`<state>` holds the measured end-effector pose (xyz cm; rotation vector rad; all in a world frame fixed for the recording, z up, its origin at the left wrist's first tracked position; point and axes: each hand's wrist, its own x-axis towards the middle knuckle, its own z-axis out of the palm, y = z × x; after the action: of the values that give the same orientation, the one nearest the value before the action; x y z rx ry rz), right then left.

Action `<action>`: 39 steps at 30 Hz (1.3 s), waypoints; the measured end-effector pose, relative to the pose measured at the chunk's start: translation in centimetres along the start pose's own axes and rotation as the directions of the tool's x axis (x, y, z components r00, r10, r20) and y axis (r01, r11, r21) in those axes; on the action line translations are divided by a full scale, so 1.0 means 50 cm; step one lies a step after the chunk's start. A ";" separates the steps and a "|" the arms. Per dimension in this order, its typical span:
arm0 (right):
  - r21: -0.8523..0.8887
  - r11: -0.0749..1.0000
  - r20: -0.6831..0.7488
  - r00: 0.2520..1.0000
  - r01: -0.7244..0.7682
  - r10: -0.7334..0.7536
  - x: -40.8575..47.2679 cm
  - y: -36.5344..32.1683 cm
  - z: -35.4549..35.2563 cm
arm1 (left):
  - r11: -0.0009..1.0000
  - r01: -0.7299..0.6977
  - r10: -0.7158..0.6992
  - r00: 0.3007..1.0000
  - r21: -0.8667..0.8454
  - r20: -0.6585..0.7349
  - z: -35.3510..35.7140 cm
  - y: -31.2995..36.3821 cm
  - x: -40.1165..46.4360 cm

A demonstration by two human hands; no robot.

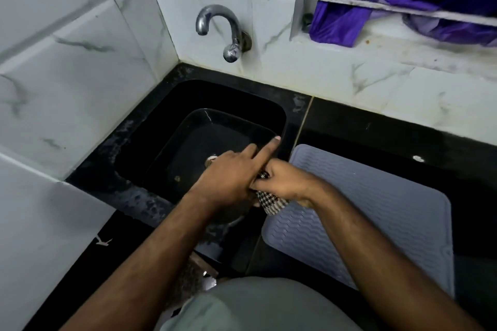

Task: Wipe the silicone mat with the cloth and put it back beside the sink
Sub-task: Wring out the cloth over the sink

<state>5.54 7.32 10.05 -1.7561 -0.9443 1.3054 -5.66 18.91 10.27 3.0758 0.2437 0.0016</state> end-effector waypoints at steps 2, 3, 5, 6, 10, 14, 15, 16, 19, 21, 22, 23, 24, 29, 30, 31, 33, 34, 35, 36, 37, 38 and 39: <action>-0.196 0.979 -0.129 0.988 0.058 -0.084 0.026 0.003 0.014 | 0.996 0.090 -0.090 0.996 -0.011 -0.019 0.003 -0.036 0.001; -0.329 0.943 -0.248 0.959 0.052 -0.139 0.035 0.009 0.019 | 0.991 0.136 -0.136 0.990 -0.019 -0.024 0.006 -0.056 -0.001; -0.497 0.860 -0.447 0.816 0.116 -0.368 0.037 0.022 0.033 | 0.962 0.249 -0.251 0.968 -0.110 -0.008 0.008 -0.095 -0.008; -0.587 0.784 -0.442 0.732 0.202 -0.519 0.033 0.025 0.044 | 0.928 0.310 -0.311 0.950 -0.206 0.026 0.006 -0.114 -0.014; -0.927 0.268 -0.007 0.699 0.264 -0.715 0.054 0.050 0.094 | 0.722 0.380 -0.316 0.925 -0.579 0.213 0.020 -0.166 -0.028; -0.917 0.299 -0.038 0.686 0.265 -0.726 0.117 0.058 0.111 | 0.374 0.386 -0.123 0.922 -0.843 0.368 0.030 -0.181 -0.031; -0.919 0.308 -0.060 0.684 0.247 -0.727 0.133 0.051 0.112 | 0.285 0.404 -0.067 0.913 -0.869 0.402 0.028 -0.190 -0.033; -0.926 0.306 -0.072 0.692 0.222 -0.718 0.148 0.041 0.111 | 0.230 0.421 -0.011 0.903 -0.877 0.430 0.023 -0.200 -0.037; -0.963 0.215 -0.023 0.741 0.164 -0.671 0.190 0.003 0.095 | 0.217 0.467 0.042 0.873 -0.857 0.486 0.019 -0.231 -0.047; -0.981 0.149 0.000 0.772 0.124 -0.636 0.219 -0.005 0.082 | 0.471 0.478 -0.110 0.866 -0.741 0.489 0.032 -0.247 -0.040; -0.984 0.153 -0.019 0.806 0.089 -0.591 0.232 -0.006 0.078 | 0.649 0.476 -0.216 0.863 -0.593 0.457 0.042 -0.251 -0.033; -0.983 0.180 -0.059 0.844 0.045 -0.533 0.243 -0.008 0.078 | 0.790 0.453 -0.300 0.873 -0.413 0.384 0.051 -0.250 -0.026; -0.973 0.230 -0.108 0.878 0.003 -0.467 0.252 -0.012 0.081 | 0.878 0.407 -0.335 0.899 -0.253 0.284 0.060 -0.246 -0.018; -0.786 0.592 -0.268 0.961 -0.180 -0.063 0.294 -0.023 0.118 | 0.983 0.174 -0.182 0.965 0.062 0.186 0.102 -0.274 0.008; -0.731 0.656 -0.237 0.971 -0.187 0.013 0.302 -0.022 0.119 | 0.984 0.173 -0.178 0.957 0.040 0.231 0.111 -0.279 0.011; -0.683 0.706 -0.193 0.978 -0.189 0.076 0.308 -0.019 0.115 | 0.981 0.195 -0.188 0.948 -0.002 0.257 0.116 -0.281 0.011; -0.638 0.757 -0.125 0.989 -0.143 0.081 0.305 -0.014 0.096 | 0.913 0.358 -0.288 0.904 -0.196 0.315 0.125 -0.279 0.006; -0.673 0.734 -0.134 0.991 -0.093 0.003 0.294 -0.011 0.091 | 0.809 0.483 -0.351 0.855 -0.335 0.382 0.133 -0.283 0.008; -0.752 0.658 -0.154 0.980 -0.034 -0.126 0.279 -0.010 0.090 | 0.670 0.576 -0.378 0.808 -0.468 0.452 0.137 -0.292 0.006; -0.835 0.550 -0.159 0.952 0.011 -0.261 0.263 -0.010 0.092 | 0.517 0.633 -0.363 0.772 -0.576 0.522 0.148 -0.299 0.012; -0.890 0.452 -0.123 0.919 0.065 -0.374 0.247 -0.006 0.093 | 0.378 0.642 -0.325 0.766 -0.667 0.554 0.157 -0.306 0.015; -0.920 0.374 -0.056 0.902 0.120 -0.429 0.237 0.003 0.096 | 0.251 0.633 -0.284 0.771 -0.732 0.570 0.157 -0.303 0.016; -0.937 0.309 0.012 0.897 0.165 -0.442 0.232 0.013 0.099 | 0.147 0.634 -0.242 0.768 -0.760 0.593 0.153 -0.296 0.016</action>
<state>3.26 17.89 3.51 -2.2638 -2.0037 0.1408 -7.17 33.22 1.81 1.6042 0.8036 -0.2987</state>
